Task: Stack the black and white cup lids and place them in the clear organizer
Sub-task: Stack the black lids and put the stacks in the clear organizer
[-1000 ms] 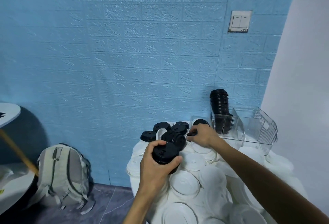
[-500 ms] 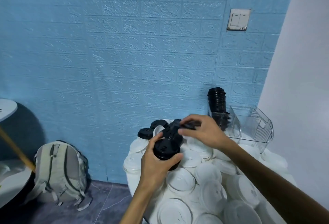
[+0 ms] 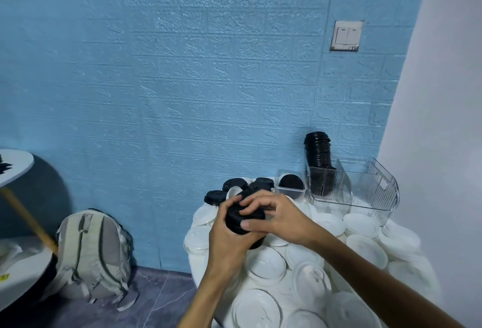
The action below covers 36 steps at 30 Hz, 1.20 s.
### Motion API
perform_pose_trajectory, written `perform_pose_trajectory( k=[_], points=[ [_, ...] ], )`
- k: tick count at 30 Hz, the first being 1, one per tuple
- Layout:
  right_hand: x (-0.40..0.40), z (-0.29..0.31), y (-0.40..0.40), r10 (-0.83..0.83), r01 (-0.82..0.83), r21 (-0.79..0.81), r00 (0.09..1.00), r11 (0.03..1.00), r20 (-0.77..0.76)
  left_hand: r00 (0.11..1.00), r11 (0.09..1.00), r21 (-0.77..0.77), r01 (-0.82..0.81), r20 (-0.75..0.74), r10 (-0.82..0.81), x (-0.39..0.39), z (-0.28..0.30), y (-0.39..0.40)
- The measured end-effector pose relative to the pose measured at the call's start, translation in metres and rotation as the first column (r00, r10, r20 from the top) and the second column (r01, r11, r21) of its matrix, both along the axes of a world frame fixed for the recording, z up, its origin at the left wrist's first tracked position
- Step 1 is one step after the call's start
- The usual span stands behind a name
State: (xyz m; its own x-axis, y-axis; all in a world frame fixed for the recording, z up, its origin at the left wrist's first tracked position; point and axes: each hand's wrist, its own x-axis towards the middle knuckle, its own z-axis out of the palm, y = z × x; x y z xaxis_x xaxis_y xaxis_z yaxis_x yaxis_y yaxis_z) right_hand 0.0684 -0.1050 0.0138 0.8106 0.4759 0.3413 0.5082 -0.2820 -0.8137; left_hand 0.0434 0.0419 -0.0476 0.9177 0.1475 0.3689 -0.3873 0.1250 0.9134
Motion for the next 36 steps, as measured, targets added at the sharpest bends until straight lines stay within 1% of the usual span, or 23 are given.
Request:
perform_pose_trajectory(
  k=[2, 4, 5, 6, 8, 9, 10, 12, 14, 19, 22, 25, 28, 31, 32, 34, 36],
  points=[
    [0.005, 0.003, 0.003, 0.012, -0.006, 0.086, 0.998, 0.996, -0.069, 0.999, 0.999, 0.024, -0.037, 0.004, 0.037, 0.000, 0.002, 0.002],
    [0.023, 0.003, 0.003, -0.088, 0.103, 0.144, 0.991, 0.984, -0.105, 0.996, 0.994, 0.064, -0.090, 0.020, 0.089, 0.004, 0.007, 0.007],
    [0.037, 0.000, 0.000, -0.179, 0.188, 0.115, 0.980, 0.975, -0.084, 0.993, 0.989, 0.089, -0.117, 0.030, 0.115, 0.006, 0.010, 0.010],
    [0.052, -0.003, -0.005, -0.272, 0.274, 0.061, 0.962, 0.960, -0.040, 0.990, 0.985, 0.110, -0.136, 0.038, 0.133, 0.008, 0.013, 0.013],
    [0.080, -0.014, -0.012, -0.394, 0.407, -0.168, 0.913, 0.898, 0.103, 0.987, 0.979, 0.131, -0.159, 0.033, 0.156, 0.012, 0.015, 0.020],
    [0.091, -0.020, -0.014, -0.404, 0.431, -0.289, 0.902, 0.855, 0.152, 0.986, 0.977, 0.135, -0.167, 0.032, 0.164, 0.013, 0.016, 0.023],
    [0.104, -0.028, -0.015, -0.398, 0.432, -0.381, 0.902, 0.817, 0.169, 0.985, 0.975, 0.138, -0.174, 0.027, 0.172, 0.015, 0.015, 0.026],
    [0.123, -0.042, -0.014, -0.355, 0.397, -0.507, 0.917, 0.765, 0.183, 0.984, 0.975, 0.137, -0.176, 0.023, 0.175, 0.017, 0.015, 0.031],
    [0.127, -0.047, -0.008, -0.329, 0.371, -0.582, 0.927, 0.723, 0.182, 0.985, 0.975, 0.137, -0.172, 0.014, 0.172, 0.020, 0.012, 0.035],
    [0.107, -0.042, 0.011, -0.351, 0.358, -0.636, 0.925, 0.684, 0.143, 0.983, 0.973, 0.142, -0.184, -0.002, 0.186, 0.023, 0.005, 0.041],
    [0.108, -0.048, 0.014, -0.378, 0.401, -0.615, 0.909, 0.679, 0.175, 0.981, 0.970, 0.149, -0.190, -0.014, 0.194, 0.023, 0.003, 0.042],
    [0.104, -0.046, 0.013, -0.400, 0.410, -0.570, 0.904, 0.712, 0.150, 0.981, 0.968, 0.163, -0.189, -0.016, 0.194, 0.023, 0.002, 0.042],
    [0.100, -0.035, 0.005, -0.450, 0.462, -0.456, 0.881, 0.760, 0.144, 0.982, 0.968, 0.172, -0.183, -0.020, 0.189, 0.023, -0.001, 0.043],
    [0.093, -0.013, -0.004, -0.519, 0.543, -0.331, 0.839, 0.772, 0.164, 0.983, 0.968, 0.179, -0.177, -0.023, 0.184, 0.024, -0.003, 0.045],
    [0.088, -0.003, -0.005, -0.531, 0.551, -0.277, 0.834, 0.787, 0.150, 0.984, 0.968, 0.187, -0.167, -0.031, 0.176, 0.024, -0.004, 0.044],
    [0.076, 0.014, -0.003, -0.525, 0.525, -0.144, 0.850, 0.839, 0.041, 0.987, 0.968, 0.208, -0.144, -0.044, 0.156, 0.023, -0.005, 0.039],
    [0.062, 0.026, 0.002, -0.443, 0.441, -0.045, 0.895, 0.896, -0.053, 0.988, 0.971, 0.199, -0.135, -0.044, 0.146, 0.021, -0.006, 0.032]
  ],
)
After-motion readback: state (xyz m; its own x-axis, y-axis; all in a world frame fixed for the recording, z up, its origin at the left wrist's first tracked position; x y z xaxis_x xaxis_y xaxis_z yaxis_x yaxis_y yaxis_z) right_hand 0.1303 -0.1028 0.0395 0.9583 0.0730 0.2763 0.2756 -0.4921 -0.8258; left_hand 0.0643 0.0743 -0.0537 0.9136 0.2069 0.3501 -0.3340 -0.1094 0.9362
